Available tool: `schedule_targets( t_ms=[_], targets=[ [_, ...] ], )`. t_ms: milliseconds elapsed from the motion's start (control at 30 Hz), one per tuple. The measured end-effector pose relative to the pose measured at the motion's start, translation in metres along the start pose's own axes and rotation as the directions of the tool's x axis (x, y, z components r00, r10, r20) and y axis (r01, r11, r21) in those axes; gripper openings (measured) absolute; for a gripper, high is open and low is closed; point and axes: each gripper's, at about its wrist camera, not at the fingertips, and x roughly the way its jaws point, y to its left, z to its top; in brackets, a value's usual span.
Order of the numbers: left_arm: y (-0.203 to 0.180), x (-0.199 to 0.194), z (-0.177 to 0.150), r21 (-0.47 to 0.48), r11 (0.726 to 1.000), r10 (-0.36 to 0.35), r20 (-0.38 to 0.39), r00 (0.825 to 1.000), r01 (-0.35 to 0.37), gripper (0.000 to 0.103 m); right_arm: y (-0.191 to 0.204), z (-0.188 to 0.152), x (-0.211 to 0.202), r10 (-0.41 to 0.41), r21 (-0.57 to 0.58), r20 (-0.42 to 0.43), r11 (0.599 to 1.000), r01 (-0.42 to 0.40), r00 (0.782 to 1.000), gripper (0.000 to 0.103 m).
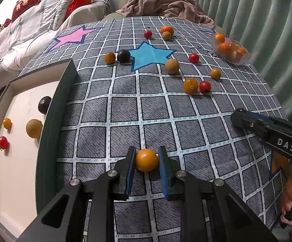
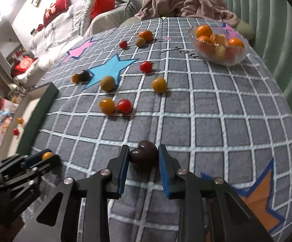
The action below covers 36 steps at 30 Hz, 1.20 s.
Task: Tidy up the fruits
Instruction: 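Grasp an orange tomato with the left tool while the right tool grasps a dark purple tomato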
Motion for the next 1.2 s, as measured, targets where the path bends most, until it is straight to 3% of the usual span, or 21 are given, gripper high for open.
schedule_targets(
  t_ms=[233, 633, 1200],
  targets=[
    [0.001, -0.010, -0.004, -0.003, 1.000, -0.005, 0.007, 1.000, 0.005, 0.024, 0.004, -0.007, -0.016, 0.053, 0.022, 0.007, 0.998, -0.053, 0.999, 0.032],
    [0.011, -0.041, -0.004, -0.013, 1.000, -0.005, 0.050, 0.999, 0.006, 0.024, 0.021, -0.009, -0.032, 0.071, 0.022, 0.013, 0.997, -0.071, 0.997, 0.032],
    [0.055, -0.078, -0.007, -0.071, 0.997, 0.022, 0.110, 0.994, -0.014, 0.024, 0.092, 0.003, -0.051, 0.108, -0.087, 0.020, 0.991, -0.106, 0.994, 0.032]
  ],
)
